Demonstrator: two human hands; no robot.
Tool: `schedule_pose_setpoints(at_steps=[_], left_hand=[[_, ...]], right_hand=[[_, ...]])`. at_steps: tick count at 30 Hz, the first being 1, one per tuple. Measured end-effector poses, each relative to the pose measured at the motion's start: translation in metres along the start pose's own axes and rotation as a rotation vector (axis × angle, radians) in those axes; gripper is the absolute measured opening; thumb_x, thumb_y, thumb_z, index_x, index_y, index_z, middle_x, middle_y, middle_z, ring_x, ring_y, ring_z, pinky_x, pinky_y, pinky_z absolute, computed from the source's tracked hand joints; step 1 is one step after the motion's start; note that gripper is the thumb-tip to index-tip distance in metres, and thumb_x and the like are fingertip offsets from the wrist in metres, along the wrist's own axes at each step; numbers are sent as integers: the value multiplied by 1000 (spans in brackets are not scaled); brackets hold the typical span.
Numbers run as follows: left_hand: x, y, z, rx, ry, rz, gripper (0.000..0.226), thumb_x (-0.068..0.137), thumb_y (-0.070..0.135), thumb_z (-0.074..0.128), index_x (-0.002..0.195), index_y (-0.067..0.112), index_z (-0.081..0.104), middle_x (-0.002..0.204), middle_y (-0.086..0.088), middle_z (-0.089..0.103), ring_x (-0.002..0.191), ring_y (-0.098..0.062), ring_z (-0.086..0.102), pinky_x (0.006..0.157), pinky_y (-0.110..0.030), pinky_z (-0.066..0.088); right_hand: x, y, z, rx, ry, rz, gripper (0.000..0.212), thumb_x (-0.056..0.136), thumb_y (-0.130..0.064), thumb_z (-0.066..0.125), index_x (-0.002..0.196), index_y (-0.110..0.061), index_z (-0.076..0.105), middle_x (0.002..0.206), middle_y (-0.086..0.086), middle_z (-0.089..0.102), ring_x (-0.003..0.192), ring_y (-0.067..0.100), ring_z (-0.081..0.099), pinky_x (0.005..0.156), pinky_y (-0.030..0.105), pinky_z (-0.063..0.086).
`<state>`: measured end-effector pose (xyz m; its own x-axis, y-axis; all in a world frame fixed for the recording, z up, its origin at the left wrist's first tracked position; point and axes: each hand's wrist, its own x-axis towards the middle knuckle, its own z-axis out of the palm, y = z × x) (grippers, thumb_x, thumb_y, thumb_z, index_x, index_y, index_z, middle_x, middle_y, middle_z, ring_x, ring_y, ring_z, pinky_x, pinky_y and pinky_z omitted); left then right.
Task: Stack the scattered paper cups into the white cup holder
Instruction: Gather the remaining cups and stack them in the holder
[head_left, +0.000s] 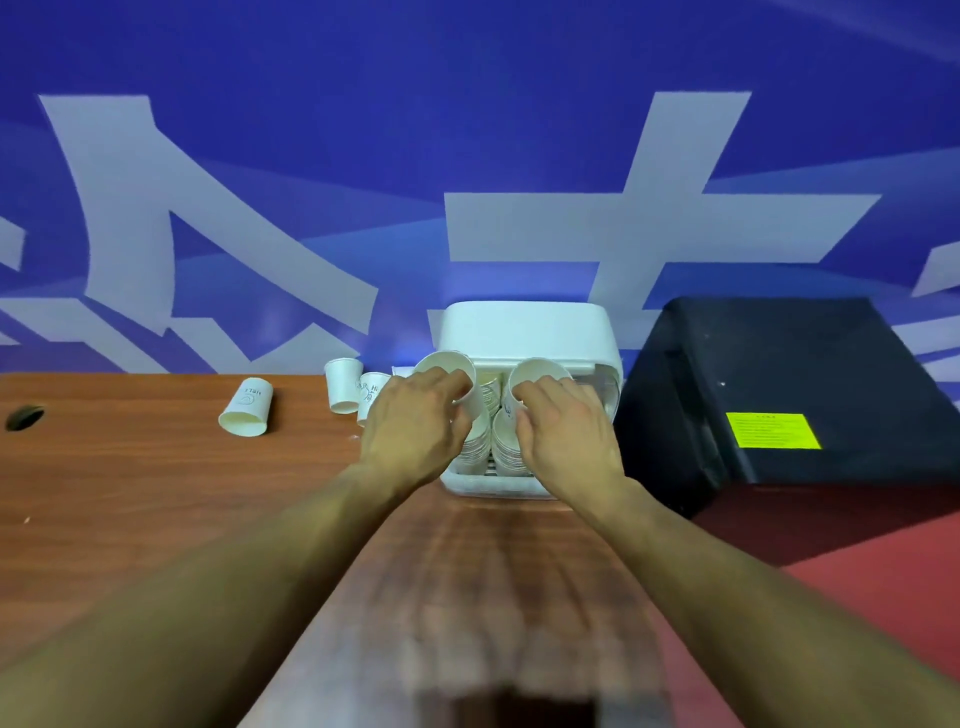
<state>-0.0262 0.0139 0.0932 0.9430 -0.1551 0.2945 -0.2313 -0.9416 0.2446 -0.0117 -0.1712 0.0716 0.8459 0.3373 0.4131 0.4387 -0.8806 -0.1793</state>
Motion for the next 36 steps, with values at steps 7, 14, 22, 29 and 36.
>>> schedule_pose_setpoints(at_steps=[7,14,22,29,36], left_hand=[[1,-17,23,16,-59,-17,6,82,24,61,85,21,58,75,0,59,71,-28,56,63,-35,39],[4,-29,33,-25,-103,-9,6,82,25,59,86,21,58,75,1,58,72,-28,56,63,-37,42],[5,-30,41,-52,-118,-8,6,81,25,58,86,22,57,75,4,57,71,-26,55,64,-36,41],[6,-30,48,-23,-106,16,5,83,27,56,85,22,57,72,2,56,69,-27,54,61,-33,37],[9,-28,61,45,-156,81,10,92,24,55,82,21,56,66,-1,54,61,-31,52,52,-32,32]], right_hand=[[-3,7,41,8,-157,-15,8,80,-16,59,86,-17,63,75,2,58,71,28,55,66,37,43],[-4,13,57,95,-288,49,10,79,-13,60,87,-16,63,76,1,57,71,29,56,66,35,40],[-2,10,65,124,-469,60,32,85,-25,55,117,-20,58,105,-2,60,100,25,54,87,39,41],[1,12,66,123,-446,52,34,82,-29,58,114,-18,60,112,-1,55,100,25,51,82,41,46],[3,13,66,129,-440,45,34,83,-30,59,116,-19,59,114,-1,54,101,25,49,85,42,46]])
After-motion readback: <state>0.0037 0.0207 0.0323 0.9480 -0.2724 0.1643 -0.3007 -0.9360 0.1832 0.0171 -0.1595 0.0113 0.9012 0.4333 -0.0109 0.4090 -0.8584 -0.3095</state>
